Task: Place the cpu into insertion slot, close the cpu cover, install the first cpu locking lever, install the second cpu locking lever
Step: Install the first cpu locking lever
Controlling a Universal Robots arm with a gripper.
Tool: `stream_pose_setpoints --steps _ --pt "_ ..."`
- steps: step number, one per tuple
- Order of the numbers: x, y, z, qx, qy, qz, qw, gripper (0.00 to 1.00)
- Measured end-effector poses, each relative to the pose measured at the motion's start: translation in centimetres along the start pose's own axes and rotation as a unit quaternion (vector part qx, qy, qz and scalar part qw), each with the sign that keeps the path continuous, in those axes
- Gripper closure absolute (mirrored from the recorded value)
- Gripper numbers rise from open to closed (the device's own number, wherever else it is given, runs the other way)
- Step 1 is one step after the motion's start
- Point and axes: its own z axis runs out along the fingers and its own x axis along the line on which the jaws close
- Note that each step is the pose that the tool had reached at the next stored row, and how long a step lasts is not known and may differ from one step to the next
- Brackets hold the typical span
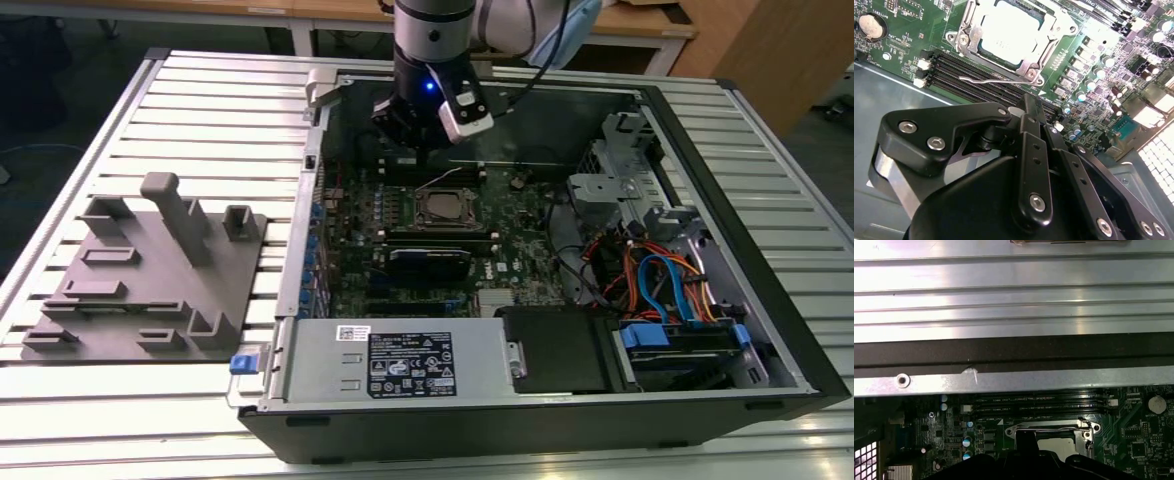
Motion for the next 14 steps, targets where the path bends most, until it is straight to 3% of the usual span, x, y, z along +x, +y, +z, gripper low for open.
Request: stream_pose_setpoints --steps 9,12,14 --pt "-0.27 -0.49 0.15 -0.0029 0.0002 0.000 1.0000 0.90" --pt "-0.63 -0.63 0.25 -0.0138 0.0008 0.001 0.9999 0.90" --pt "-0.89 -0.62 0.35 -0.0172 0.0009 0.001 0.9999 0.90"
